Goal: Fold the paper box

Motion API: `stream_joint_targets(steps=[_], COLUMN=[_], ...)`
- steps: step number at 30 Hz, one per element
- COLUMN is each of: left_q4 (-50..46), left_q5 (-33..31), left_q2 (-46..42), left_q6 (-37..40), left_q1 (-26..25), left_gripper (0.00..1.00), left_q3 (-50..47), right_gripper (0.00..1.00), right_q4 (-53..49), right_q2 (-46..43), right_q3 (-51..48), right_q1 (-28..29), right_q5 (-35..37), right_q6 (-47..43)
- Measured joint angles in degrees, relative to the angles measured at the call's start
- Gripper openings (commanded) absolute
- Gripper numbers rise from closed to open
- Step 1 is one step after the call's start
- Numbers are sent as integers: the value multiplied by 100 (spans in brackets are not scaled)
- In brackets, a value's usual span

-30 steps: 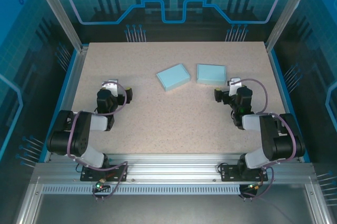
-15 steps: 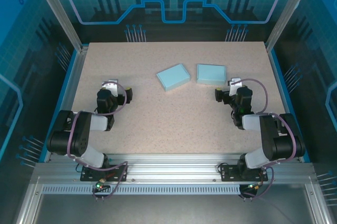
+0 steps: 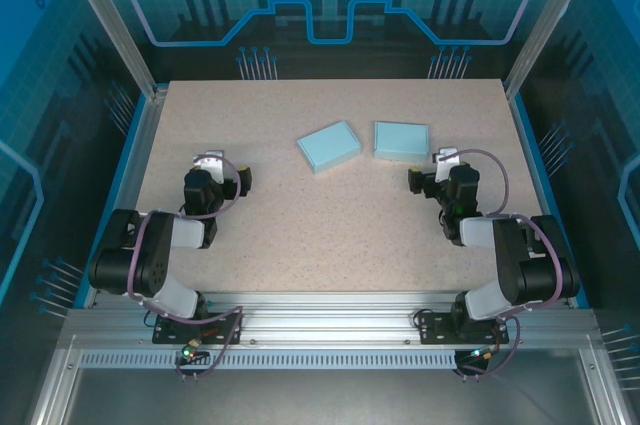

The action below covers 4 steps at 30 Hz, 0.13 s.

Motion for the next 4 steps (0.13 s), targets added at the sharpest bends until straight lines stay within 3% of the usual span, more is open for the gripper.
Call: stream_joint_targets(steps=[4], left_q4=[0], left_q5=[0], left_q2=[0], left_q6=[0], left_q1=[0], left_gripper=[99], left_q3=[0], right_gripper=[100], right_q4=[0], right_q2=[0], right_q3=[0], right_q1=[0], right_q5=[0], right_q6=[0])
